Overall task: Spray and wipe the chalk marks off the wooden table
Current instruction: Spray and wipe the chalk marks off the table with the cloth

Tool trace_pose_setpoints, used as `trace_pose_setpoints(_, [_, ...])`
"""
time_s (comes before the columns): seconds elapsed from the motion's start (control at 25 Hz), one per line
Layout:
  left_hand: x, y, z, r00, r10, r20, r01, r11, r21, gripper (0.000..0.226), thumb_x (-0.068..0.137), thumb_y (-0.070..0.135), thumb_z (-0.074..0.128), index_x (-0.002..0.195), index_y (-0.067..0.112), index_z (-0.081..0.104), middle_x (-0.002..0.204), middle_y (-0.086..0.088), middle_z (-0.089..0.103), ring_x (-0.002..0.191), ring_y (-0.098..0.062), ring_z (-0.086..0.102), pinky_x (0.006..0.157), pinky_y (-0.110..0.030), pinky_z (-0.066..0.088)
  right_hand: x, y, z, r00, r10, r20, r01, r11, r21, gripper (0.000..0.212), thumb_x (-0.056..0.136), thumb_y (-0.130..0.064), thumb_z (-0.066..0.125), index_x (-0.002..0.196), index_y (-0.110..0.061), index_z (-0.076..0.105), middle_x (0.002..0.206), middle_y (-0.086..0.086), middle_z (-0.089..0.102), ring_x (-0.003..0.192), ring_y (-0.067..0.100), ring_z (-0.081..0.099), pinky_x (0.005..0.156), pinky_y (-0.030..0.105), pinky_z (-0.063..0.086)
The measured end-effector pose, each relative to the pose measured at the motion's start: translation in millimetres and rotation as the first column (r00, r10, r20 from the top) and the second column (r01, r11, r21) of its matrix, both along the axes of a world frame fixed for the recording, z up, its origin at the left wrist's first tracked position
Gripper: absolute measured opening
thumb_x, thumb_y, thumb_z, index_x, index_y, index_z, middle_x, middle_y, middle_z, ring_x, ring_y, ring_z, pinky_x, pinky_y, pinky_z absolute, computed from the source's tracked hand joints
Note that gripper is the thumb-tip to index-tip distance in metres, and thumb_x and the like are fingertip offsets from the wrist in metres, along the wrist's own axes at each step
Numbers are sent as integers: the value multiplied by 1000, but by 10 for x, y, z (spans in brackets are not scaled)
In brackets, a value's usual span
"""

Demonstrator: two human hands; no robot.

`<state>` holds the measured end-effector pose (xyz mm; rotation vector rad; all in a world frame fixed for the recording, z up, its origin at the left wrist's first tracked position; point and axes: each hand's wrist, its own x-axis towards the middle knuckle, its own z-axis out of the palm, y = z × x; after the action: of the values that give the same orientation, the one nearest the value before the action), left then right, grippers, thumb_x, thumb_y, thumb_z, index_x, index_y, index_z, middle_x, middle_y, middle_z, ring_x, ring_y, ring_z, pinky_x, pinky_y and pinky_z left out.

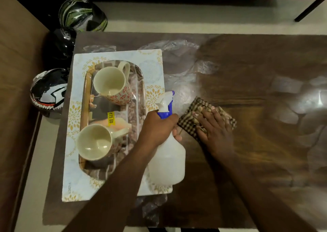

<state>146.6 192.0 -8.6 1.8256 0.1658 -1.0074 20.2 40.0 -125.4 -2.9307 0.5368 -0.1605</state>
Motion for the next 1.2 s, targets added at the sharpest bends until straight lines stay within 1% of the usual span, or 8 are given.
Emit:
trace_pose_setpoints(0.16, [305,-272,-71,998,0,58,-1,1000,9,19,86,12,61,67,8,59,44,-4,60,60,-36,71,66,-42,59,246,38,43,985,-170,-10,170,985,32,45,89,-42,39,130,-30,52,141,-2,48,138,19,26,111,44,12])
trace_pose_setpoints(0.28, [509,-531,-135,996,30,80,-32,999,27,13,86,13,60,74,8,60,45,-3,61,57,-32,70,65,-45,61,141,98,40,995,102,5,-102,995,10,44,87,-42,42,129,-30,49,139,-4,50,138,20,28,111,44,15])
trace_pose_setpoints(0.36, [672,-681,-117,998,49,42,-50,999,17,9,88,12,61,82,5,60,45,-3,61,49,-25,67,53,-35,59,173,-147,72,984,178,-5,-178,984,5,43,88,-43,42,130,-32,47,141,-5,49,139,19,27,112,44,17])
trace_pose_setpoints(0.56, [1092,-924,-87,1000,-2,3,2,997,72,7,84,9,60,78,6,58,50,-7,59,49,-26,65,51,-30,55,1315,-348,36,992,-112,56,107,990,95,44,89,-43,42,127,-26,57,137,0,53,136,23,33,114,35,-2])
trace_pose_setpoints(0.8, [1500,-1158,42,982,-130,-139,144,985,95,18,82,5,56,96,-2,66,52,-10,58,51,-27,66,50,-27,55,1078,-758,16,942,331,61,-334,942,43,45,90,-41,41,132,-28,51,138,-3,52,135,22,33,111,46,15])
trace_pose_setpoints(0.96, [1706,-1269,72,982,-171,-86,183,969,165,4,81,1,54,79,1,57,60,-15,58,51,-29,66,45,-26,55,1785,-896,29,999,-4,49,1,997,74,46,89,-42,38,129,-26,55,137,1,53,135,26,36,110,41,10])
trace_pose_setpoints(1.12, [1762,-1277,49,984,-132,-123,153,973,175,11,81,2,55,90,-1,62,60,-15,55,52,-29,61,44,-27,53,1634,-792,-18,965,264,-9,-260,957,129,48,90,-45,34,132,-28,51,141,-2,49,136,25,34,110,47,14])
trace_pose_setpoints(1.2, [1790,-1269,56,984,-113,-134,132,981,145,20,79,3,55,96,-1,64,56,-12,56,51,-29,62,46,-29,54,1552,-1221,11,985,171,-34,-168,982,86,50,92,-46,30,136,-29,46,145,-2,44,139,24,28,112,49,13])
